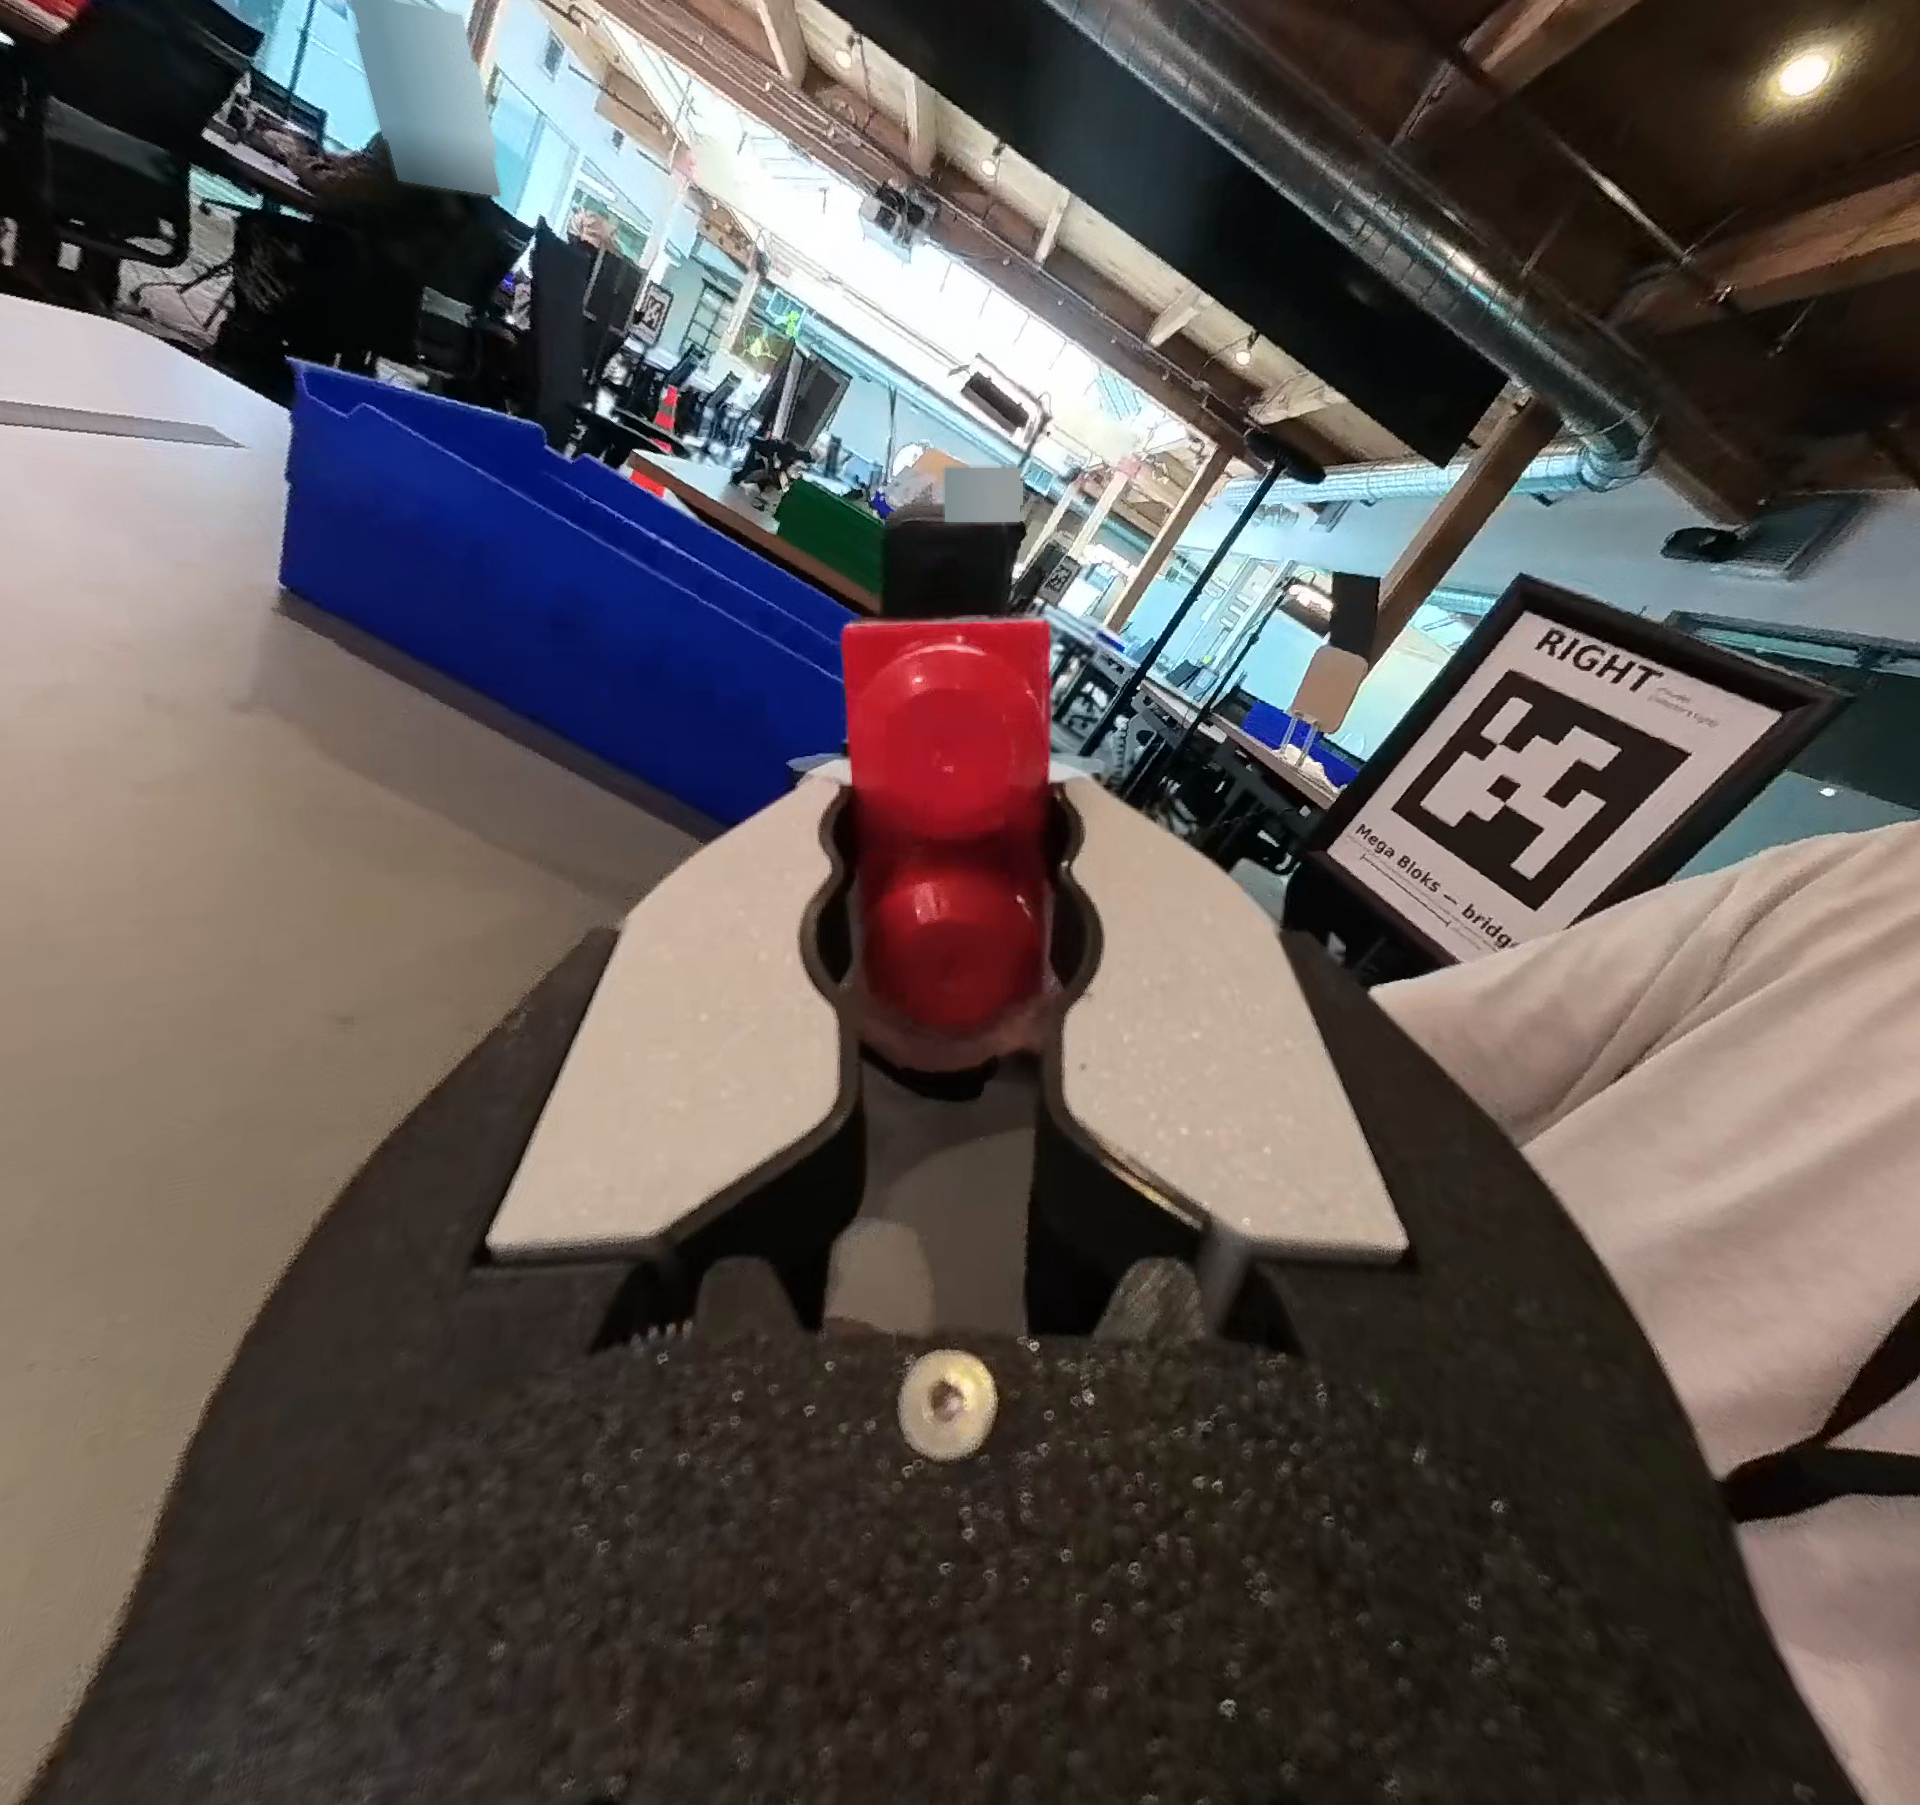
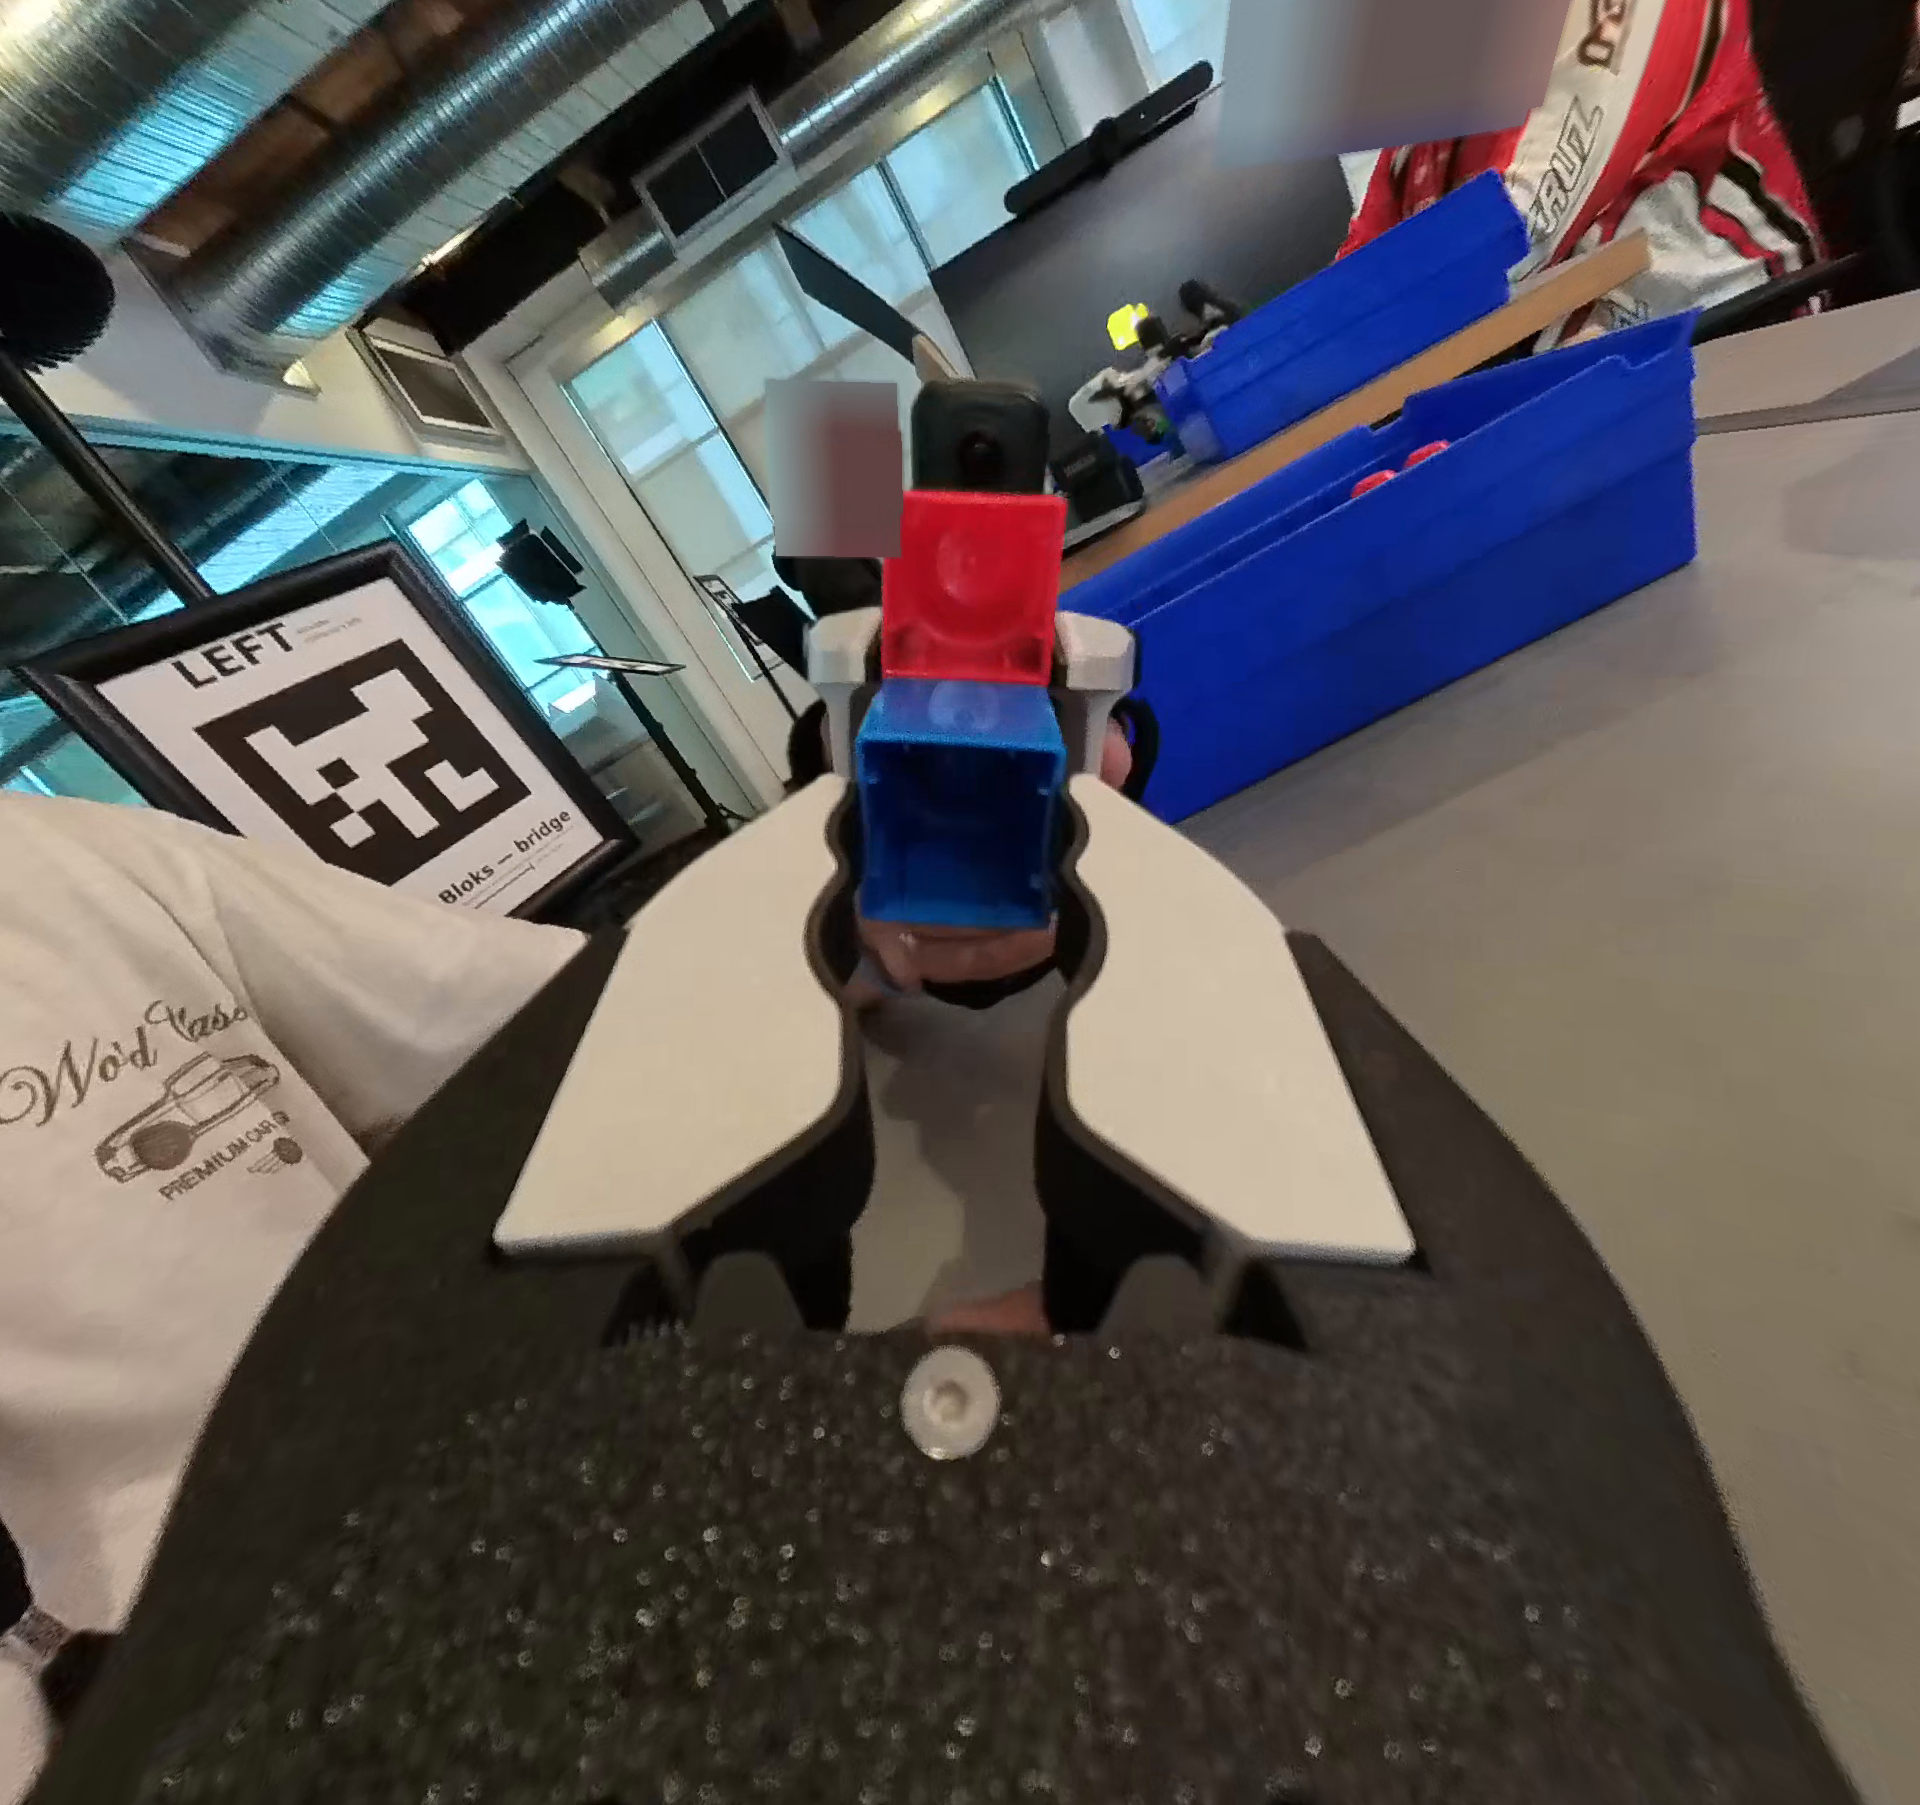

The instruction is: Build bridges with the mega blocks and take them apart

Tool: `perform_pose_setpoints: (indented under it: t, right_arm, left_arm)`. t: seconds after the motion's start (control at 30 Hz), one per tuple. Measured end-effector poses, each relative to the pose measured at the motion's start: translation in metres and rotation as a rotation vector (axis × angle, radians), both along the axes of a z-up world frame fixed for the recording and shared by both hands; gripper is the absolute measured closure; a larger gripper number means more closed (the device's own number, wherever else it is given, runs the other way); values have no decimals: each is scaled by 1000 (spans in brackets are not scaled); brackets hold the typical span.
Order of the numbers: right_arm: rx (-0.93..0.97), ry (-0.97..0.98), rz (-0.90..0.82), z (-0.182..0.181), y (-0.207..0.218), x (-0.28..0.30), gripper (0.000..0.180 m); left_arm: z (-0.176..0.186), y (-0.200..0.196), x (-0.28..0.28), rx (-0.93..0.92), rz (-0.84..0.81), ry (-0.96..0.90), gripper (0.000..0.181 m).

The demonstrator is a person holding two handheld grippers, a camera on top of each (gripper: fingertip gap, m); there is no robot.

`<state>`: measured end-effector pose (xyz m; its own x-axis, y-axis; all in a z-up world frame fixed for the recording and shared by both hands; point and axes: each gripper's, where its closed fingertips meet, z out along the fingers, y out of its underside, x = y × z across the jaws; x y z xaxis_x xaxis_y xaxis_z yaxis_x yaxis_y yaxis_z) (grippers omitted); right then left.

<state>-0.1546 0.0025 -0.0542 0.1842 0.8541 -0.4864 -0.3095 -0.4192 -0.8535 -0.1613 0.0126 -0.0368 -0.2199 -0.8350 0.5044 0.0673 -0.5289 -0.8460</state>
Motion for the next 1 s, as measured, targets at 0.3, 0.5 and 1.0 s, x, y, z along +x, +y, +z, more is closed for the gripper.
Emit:
perform_pose_setpoints:
  t: [0.3,0.5,1.0]
  right_arm:
    - [60,-81,4,-2,-4,1,147]
    - [86,-51,-86,13,5,49,147]
    - [99,-491,-811,-18,56,94,145]
  left_arm:
    - [-11,-7,-5,152,-13,132,147]
    - [0,20,-36,228,88,167,147]
    - [-57,113,-61,442,910,596,147]
